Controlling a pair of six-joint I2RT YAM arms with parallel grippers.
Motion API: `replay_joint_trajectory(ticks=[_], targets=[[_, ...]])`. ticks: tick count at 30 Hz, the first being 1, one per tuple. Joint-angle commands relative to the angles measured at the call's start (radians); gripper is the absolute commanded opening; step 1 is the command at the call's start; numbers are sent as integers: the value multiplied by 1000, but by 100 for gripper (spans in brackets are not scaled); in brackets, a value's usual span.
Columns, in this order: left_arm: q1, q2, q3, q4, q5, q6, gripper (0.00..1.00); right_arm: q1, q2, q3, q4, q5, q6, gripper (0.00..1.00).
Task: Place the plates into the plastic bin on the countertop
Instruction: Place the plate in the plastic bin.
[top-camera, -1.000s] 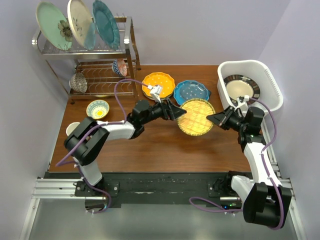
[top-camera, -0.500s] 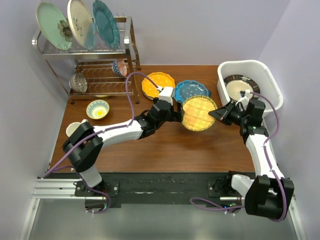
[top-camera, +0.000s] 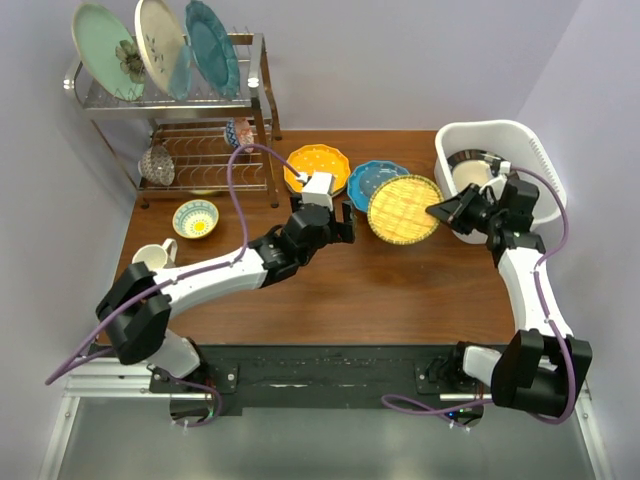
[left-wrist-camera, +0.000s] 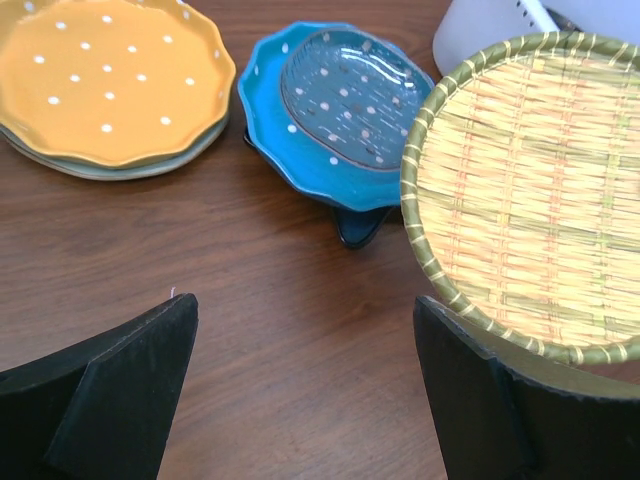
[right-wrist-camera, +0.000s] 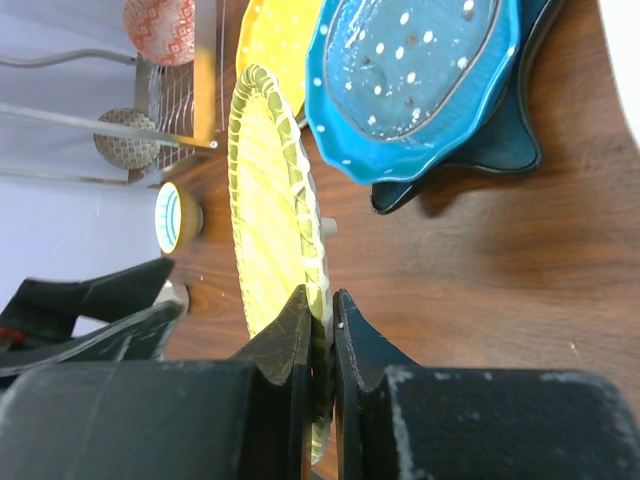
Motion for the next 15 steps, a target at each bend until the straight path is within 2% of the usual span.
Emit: replay_joint_trajectory(ticks=[1, 4, 15], targets=[[-7, -96, -51, 53, -49, 29, 93, -16, 12, 66, 33, 2, 3, 0], [-10, -124, -100, 112, -24, 45, 93, -21, 27, 75, 45, 9, 8, 0], [-20, -85, -95, 105, 20, 40, 93, -44, 84, 147, 88, 33, 77, 0]])
